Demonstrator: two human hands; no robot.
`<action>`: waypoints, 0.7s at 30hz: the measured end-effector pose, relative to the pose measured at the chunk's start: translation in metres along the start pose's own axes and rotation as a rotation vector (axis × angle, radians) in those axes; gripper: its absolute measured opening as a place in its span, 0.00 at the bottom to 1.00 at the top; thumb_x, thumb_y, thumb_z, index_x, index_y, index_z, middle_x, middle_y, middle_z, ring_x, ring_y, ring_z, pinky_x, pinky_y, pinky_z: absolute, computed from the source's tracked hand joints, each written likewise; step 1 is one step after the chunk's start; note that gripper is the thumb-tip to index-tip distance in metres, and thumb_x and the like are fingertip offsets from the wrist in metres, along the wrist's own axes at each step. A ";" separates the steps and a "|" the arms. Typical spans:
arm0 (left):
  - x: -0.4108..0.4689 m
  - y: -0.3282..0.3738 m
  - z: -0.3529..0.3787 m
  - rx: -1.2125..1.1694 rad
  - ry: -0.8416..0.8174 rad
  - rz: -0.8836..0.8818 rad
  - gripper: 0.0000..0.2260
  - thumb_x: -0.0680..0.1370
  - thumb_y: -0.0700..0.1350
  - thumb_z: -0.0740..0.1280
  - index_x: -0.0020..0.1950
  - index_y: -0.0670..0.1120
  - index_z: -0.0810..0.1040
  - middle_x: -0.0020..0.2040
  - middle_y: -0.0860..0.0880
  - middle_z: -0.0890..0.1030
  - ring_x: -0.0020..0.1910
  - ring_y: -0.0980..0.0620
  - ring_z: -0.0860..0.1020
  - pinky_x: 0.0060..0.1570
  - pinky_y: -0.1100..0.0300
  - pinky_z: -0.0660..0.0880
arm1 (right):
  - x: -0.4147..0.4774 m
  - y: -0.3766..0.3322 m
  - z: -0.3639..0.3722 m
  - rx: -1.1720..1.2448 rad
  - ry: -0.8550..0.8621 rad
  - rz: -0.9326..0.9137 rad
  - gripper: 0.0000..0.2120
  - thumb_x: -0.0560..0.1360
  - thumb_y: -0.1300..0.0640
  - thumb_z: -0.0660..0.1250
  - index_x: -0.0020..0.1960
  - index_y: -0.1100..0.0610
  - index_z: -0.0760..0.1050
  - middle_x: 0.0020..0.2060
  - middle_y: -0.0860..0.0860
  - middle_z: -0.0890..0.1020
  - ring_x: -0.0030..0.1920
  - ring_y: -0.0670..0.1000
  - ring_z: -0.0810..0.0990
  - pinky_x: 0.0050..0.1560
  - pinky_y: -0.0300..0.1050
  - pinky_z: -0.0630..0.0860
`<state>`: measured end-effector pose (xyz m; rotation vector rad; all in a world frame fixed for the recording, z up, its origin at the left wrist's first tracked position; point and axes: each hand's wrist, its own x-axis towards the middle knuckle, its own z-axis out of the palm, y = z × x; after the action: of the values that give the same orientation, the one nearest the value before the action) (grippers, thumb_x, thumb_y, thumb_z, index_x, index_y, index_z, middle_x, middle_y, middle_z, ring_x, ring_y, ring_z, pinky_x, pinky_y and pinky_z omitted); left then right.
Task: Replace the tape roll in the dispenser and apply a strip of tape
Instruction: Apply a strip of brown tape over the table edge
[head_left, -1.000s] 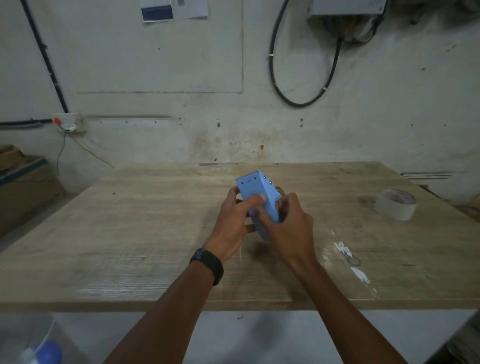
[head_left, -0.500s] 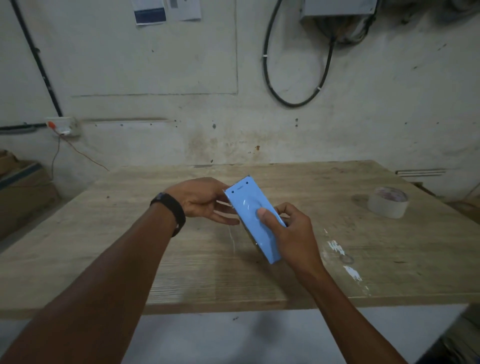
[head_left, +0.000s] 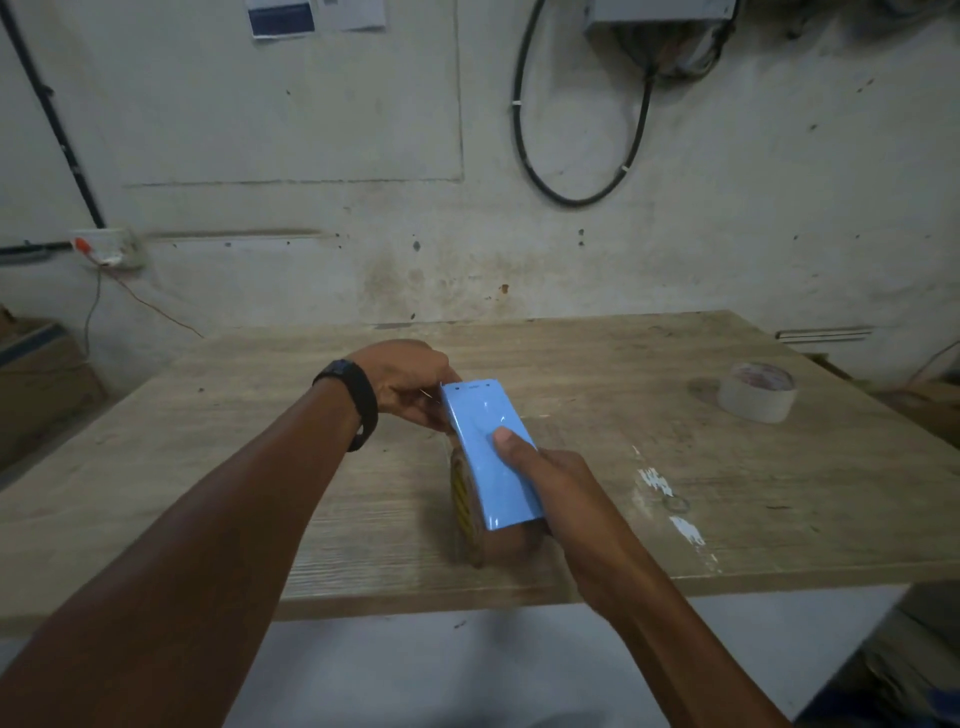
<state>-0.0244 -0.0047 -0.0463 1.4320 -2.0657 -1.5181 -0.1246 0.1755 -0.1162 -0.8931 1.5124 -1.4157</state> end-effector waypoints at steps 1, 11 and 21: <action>0.000 0.001 0.002 0.038 0.005 -0.004 0.08 0.77 0.33 0.66 0.54 0.33 0.82 0.41 0.41 0.87 0.31 0.51 0.86 0.29 0.62 0.81 | -0.006 0.002 0.003 -0.002 0.011 0.001 0.20 0.77 0.41 0.69 0.48 0.59 0.86 0.41 0.51 0.89 0.41 0.48 0.87 0.44 0.46 0.79; 0.003 -0.009 0.039 0.391 0.026 0.037 0.06 0.72 0.35 0.70 0.44 0.35 0.86 0.40 0.40 0.82 0.38 0.46 0.80 0.52 0.50 0.83 | -0.044 0.014 0.014 -0.069 0.181 0.077 0.22 0.76 0.37 0.67 0.43 0.56 0.85 0.42 0.52 0.89 0.46 0.54 0.87 0.56 0.58 0.81; -0.025 -0.020 0.071 0.501 0.140 0.065 0.12 0.76 0.36 0.65 0.33 0.40 0.80 0.33 0.43 0.82 0.29 0.46 0.79 0.36 0.55 0.83 | -0.076 0.020 0.013 -0.094 0.197 0.131 0.24 0.77 0.39 0.67 0.49 0.61 0.83 0.49 0.59 0.87 0.51 0.59 0.86 0.56 0.55 0.79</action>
<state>-0.0460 0.0588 -0.0855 1.5499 -2.4818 -0.8755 -0.0827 0.2421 -0.1278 -0.7125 1.7651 -1.3785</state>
